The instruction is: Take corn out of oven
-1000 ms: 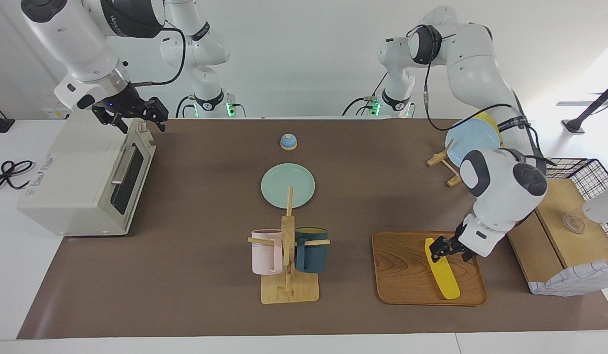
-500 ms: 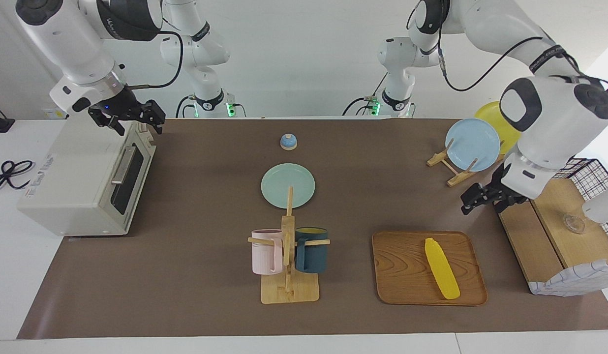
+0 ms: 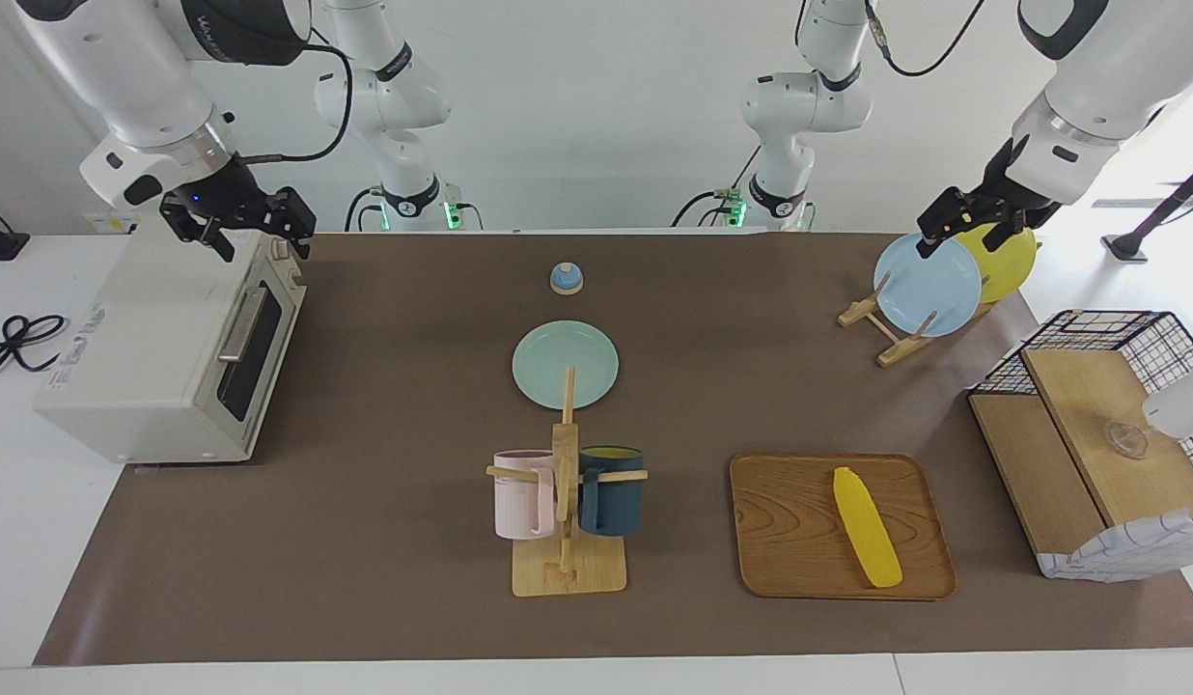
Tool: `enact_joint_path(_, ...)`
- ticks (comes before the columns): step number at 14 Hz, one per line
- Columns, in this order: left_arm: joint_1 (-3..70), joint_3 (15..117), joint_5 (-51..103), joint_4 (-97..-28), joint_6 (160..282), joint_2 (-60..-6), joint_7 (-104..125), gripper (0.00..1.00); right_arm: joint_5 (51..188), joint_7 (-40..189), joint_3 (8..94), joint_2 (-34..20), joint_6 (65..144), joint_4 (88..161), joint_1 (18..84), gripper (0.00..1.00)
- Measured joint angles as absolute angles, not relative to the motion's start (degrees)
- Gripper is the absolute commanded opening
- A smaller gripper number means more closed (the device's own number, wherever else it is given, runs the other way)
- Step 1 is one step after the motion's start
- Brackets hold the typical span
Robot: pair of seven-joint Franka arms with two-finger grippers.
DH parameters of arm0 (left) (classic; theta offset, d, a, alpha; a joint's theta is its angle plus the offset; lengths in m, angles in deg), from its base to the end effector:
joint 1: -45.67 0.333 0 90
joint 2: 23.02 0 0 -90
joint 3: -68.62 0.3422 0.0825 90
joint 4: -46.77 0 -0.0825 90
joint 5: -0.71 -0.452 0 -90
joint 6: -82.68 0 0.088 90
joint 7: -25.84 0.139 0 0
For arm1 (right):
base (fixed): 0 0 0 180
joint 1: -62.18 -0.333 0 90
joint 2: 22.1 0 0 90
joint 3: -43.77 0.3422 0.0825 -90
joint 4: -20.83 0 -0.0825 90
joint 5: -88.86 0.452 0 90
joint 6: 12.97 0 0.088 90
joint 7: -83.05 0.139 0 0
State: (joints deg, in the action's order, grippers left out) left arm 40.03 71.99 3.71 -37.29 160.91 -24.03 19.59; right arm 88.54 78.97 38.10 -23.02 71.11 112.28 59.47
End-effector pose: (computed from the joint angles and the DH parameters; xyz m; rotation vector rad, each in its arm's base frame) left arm 0.6017 -0.0323 0.6465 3.0925 0.0957 -0.1902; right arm 0.6007 -0.0323 0.6067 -3.1335 -0.0304 0.1767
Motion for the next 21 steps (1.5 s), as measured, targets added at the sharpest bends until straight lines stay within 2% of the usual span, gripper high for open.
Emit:
enact_joint_path(2,40.1,71.6,3.7,-43.3,163.6,-20.3,19.4,1.0,88.5,79.0,38.1,-23.1,71.1,112.2,59.5,1.0)
enact_joint_path(5,40.2,71.1,3.7,-46.6,171.0,-19.4,19.4,1.0,88.5,79.0,38.1,-23.2,71.0,112.2,59.5,1.0)
enact_joint_path(12,40.2,70.1,1.3,-47.1,173.7,-21.8,20.6,1.0,88.5,79.0,38.1,-23.2,71.0,112.2,59.5,1.0)
enact_joint_path(21,40.2,69.7,1.1,-47.1,175.3,-21.9,21.3,1.0,88.5,79.0,38.1,-23.2,71.0,112.2,59.5,1.0)
